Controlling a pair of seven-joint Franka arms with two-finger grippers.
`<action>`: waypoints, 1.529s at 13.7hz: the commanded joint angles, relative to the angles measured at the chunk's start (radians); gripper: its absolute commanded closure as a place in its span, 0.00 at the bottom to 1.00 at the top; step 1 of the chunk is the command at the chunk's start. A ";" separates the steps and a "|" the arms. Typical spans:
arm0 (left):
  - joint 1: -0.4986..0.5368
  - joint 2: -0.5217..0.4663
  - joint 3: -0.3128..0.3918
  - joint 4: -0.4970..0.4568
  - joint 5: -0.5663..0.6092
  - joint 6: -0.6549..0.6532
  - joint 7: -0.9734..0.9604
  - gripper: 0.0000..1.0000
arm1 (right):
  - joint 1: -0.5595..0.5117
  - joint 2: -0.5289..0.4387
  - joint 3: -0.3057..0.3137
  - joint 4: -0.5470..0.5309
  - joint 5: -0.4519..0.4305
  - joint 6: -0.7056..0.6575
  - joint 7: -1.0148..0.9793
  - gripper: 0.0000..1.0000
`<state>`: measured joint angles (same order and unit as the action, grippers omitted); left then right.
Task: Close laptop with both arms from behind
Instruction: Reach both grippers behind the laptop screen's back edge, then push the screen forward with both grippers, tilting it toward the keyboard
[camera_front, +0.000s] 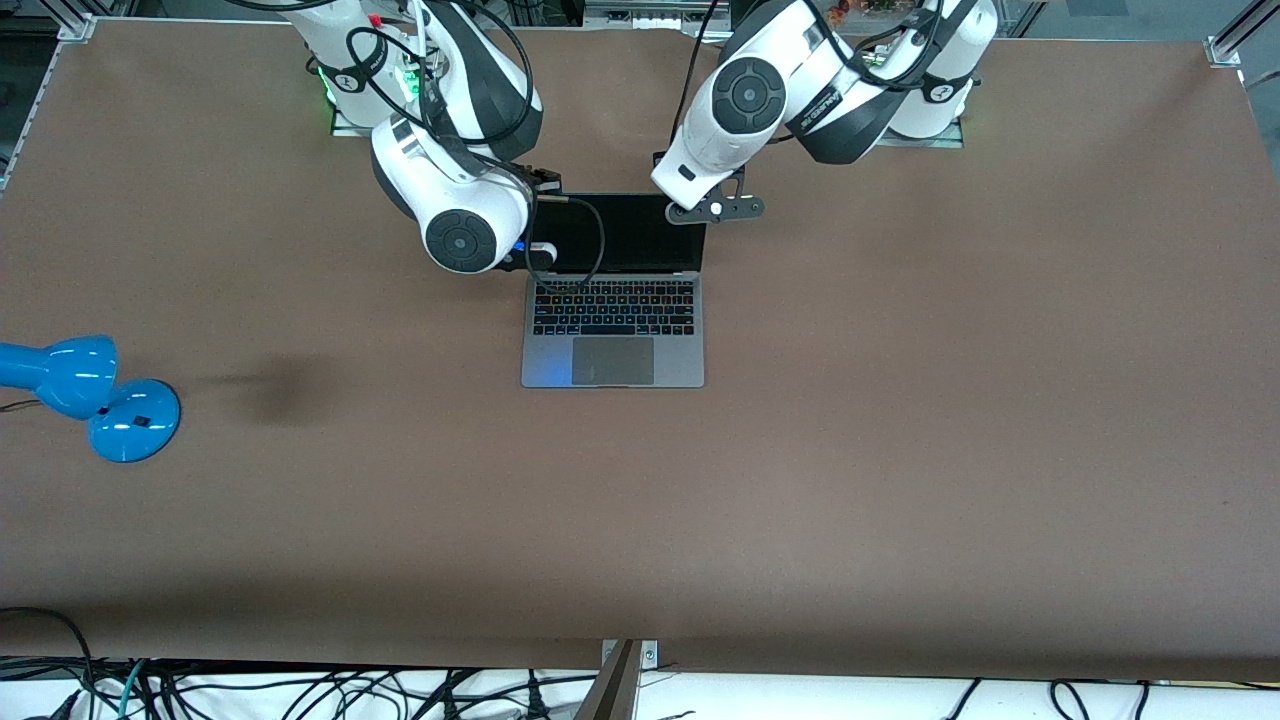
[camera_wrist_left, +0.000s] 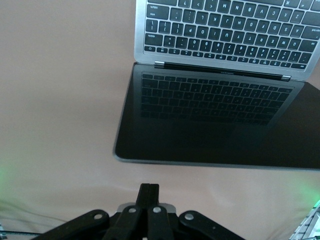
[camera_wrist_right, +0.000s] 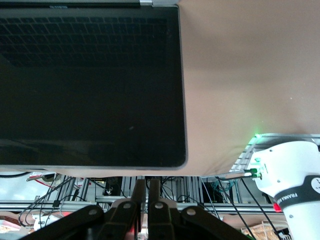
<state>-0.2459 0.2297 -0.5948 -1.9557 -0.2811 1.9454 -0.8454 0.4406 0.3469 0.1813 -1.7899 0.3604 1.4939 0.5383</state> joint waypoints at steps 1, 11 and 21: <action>-0.009 0.020 0.001 0.001 0.000 0.033 -0.017 1.00 | -0.003 -0.008 0.003 -0.003 0.012 0.057 -0.003 0.91; 0.002 0.086 0.012 0.069 0.086 0.053 -0.017 1.00 | -0.014 0.012 -0.002 0.007 -0.027 0.219 -0.011 0.89; 0.004 0.154 0.070 0.161 0.175 0.053 -0.015 1.00 | -0.022 0.037 -0.025 0.010 -0.032 0.315 -0.069 0.89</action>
<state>-0.2397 0.3586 -0.5300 -1.8265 -0.1494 2.0041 -0.8480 0.4246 0.3725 0.1553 -1.7841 0.3405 1.8002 0.4891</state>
